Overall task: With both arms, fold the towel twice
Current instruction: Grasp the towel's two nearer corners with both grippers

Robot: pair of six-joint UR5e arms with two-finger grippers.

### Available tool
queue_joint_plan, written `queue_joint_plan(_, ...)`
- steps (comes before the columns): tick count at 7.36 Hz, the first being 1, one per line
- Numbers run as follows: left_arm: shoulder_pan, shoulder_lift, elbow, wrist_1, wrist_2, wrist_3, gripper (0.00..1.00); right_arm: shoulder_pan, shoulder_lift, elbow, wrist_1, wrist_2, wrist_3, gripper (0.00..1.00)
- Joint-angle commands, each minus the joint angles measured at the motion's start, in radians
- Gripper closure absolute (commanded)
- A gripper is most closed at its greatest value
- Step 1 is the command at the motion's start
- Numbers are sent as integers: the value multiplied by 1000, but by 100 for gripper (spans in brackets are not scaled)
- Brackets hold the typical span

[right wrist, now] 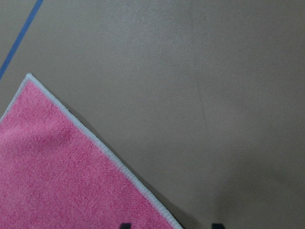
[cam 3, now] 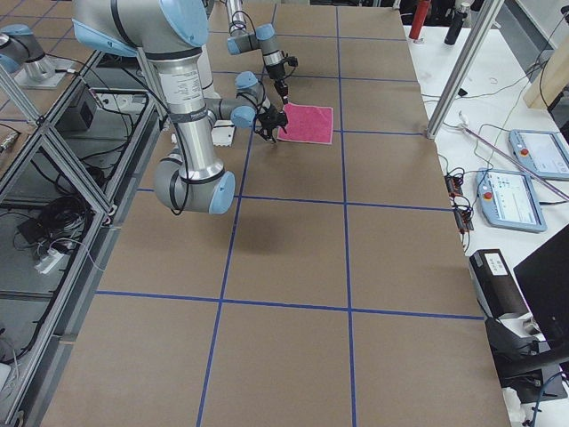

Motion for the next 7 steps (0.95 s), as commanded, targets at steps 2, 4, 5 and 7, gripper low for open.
queue_joint_plan(2, 0, 0, 1, 0, 0, 0, 100, -16, 2, -2, 0, -36, -17, 37)
queue_joint_plan(4, 0, 0, 1, 0, 0, 0, 100, -31, 5, 0, 0, -53, -51, 37)
queue_joint_plan(5, -2, 0, 1, 0, 0, 0, 100, -33, 2, 0, 0, -53, -66, 37)
queue_joint_plan(7, -2, 0, 1, 0, 0, 2, 100, -36, 2, -5, 0, -53, -107, 37)
